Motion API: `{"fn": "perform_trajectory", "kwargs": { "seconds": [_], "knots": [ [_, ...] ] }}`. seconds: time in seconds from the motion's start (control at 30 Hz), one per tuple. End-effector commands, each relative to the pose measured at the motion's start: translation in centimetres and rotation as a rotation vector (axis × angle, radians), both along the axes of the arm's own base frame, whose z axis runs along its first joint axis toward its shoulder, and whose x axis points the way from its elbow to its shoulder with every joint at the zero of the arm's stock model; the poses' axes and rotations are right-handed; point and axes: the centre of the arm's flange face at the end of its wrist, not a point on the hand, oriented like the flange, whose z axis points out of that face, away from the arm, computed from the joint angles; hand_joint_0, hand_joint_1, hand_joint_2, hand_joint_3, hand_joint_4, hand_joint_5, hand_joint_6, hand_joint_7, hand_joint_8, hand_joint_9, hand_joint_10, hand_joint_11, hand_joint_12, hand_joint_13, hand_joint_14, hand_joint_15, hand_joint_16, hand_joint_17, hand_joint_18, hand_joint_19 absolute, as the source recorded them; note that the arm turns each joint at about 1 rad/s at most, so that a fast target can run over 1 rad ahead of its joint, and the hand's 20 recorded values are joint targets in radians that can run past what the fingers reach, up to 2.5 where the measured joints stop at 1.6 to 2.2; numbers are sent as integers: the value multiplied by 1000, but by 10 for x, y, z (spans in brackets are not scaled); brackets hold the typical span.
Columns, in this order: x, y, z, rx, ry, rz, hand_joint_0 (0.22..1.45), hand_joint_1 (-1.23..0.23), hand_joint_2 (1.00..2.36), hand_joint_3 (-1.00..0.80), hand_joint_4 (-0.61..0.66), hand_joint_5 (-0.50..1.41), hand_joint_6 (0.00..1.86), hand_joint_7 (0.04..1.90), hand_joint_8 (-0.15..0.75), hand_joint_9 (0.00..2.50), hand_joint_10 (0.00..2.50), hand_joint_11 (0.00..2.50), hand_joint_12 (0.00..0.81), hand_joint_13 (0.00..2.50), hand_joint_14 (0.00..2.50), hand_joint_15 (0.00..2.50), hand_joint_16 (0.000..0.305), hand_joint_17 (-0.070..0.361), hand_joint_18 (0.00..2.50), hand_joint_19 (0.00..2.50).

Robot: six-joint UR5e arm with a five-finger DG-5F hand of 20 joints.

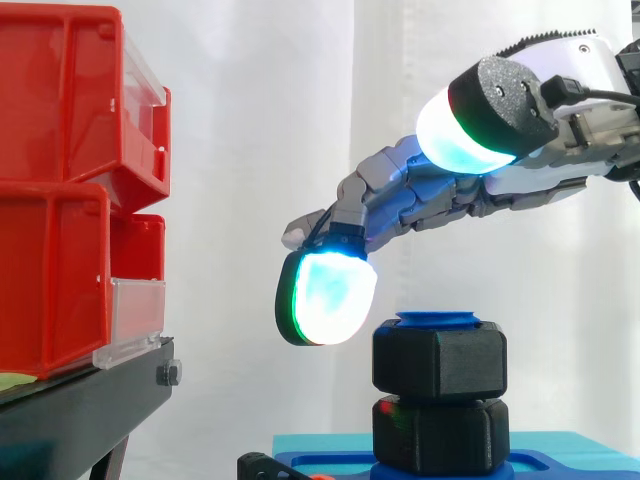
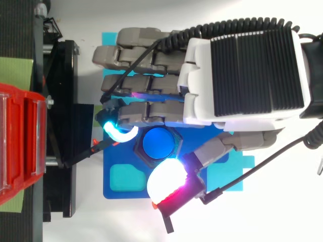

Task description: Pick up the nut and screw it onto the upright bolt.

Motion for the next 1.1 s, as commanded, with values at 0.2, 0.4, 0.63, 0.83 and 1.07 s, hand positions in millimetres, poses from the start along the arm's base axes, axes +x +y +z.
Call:
{"fn": "perform_trajectory", "kwargs": {
  "seconds": [0.2,0.4,0.63,0.83,1.07],
  "knots": [
    [0,0,0,1,1,0,492,-42,1000,-500,214,-134,503,788,238,389,0,0,325,0,0,0,46,103,0,0],
    [0,0,0,20,1,-3,494,-56,1000,-500,220,-129,503,791,246,447,0,0,325,2,0,0,44,99,0,0],
    [0,-1,0,27,1,-7,495,-82,1000,-500,229,-122,503,786,257,537,0,0,320,75,0,0,41,91,0,0],
    [1,0,0,31,0,-2,496,-88,1000,-500,235,-121,503,786,258,540,0,0,319,81,0,0,40,90,0,0],
    [0,-2,0,31,0,-3,497,-107,1000,-500,233,-119,503,785,259,543,0,0,318,89,0,0,40,90,0,0]
  ]
}}
